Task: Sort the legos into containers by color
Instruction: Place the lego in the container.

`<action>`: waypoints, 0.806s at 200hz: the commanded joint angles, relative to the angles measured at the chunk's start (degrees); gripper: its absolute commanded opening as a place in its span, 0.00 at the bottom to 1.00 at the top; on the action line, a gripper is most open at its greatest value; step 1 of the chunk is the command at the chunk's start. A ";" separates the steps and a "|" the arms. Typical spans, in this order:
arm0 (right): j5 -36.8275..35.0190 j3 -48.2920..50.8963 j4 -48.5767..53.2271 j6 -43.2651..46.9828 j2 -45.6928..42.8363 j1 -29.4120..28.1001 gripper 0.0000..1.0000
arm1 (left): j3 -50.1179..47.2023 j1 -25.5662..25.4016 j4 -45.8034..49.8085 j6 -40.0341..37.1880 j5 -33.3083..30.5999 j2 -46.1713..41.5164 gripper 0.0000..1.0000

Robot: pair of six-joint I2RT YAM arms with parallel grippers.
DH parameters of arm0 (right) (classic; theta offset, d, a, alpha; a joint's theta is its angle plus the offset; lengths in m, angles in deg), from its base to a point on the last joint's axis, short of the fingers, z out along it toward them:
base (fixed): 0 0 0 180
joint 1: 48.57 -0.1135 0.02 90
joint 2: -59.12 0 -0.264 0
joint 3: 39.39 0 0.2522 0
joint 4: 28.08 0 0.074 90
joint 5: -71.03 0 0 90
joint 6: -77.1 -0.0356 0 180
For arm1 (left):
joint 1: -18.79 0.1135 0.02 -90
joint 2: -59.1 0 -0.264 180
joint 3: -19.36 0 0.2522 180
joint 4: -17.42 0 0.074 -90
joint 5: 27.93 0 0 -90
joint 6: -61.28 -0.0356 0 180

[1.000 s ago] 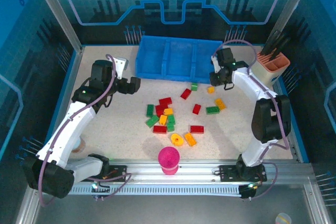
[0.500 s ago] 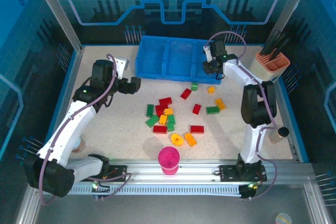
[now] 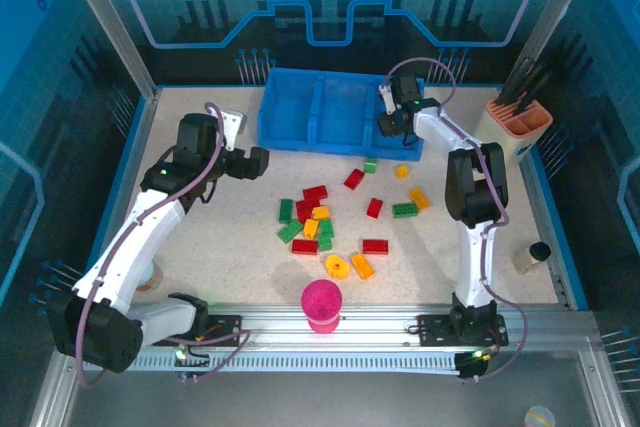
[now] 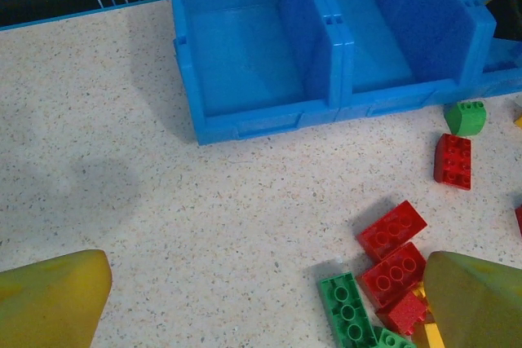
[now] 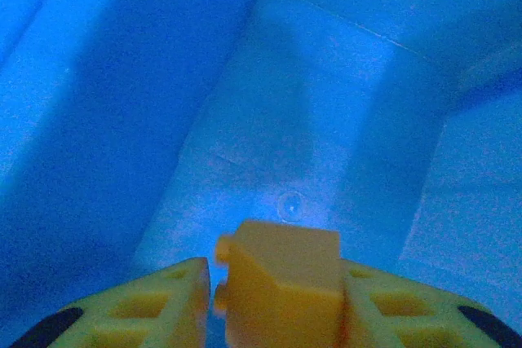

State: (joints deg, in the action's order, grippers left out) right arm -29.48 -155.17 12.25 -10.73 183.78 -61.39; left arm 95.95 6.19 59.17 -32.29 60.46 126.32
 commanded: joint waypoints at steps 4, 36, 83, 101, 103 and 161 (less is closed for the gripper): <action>0.56 -0.42 0.98 -0.53 -3.66 -0.80 0.47 | -0.39 -0.14 -0.74 -0.82 1.63 0.51 0.99; 1.16 3.75 0.85 -1.76 -8.91 -1.17 0.49 | 0.04 -0.14 -0.55 -0.63 2.03 0.28 0.99; -1.76 15.41 0.97 -5.83 -19.05 -1.77 0.57 | 0.64 -0.14 -0.04 -1.09 1.60 0.28 0.99; -0.68 19.86 1.67 -7.55 -21.98 -1.24 0.62 | 0.23 -0.14 -0.12 -0.74 1.93 0.07 0.99; -0.56 20.26 1.76 -7.71 -22.11 -1.20 0.62 | 0.20 -0.14 -0.17 -0.67 1.95 0.07 0.99; 1.87 30.16 -0.26 -11.06 -24.57 -1.01 0.69 | -0.30 -0.23 -0.47 -0.64 2.18 0.09 0.99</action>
State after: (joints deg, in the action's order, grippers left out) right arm -28.99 -127.41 12.62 -19.25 160.48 -62.42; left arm 95.95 6.19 59.17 -32.27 61.14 126.60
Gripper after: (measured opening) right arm 0.689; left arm 0.992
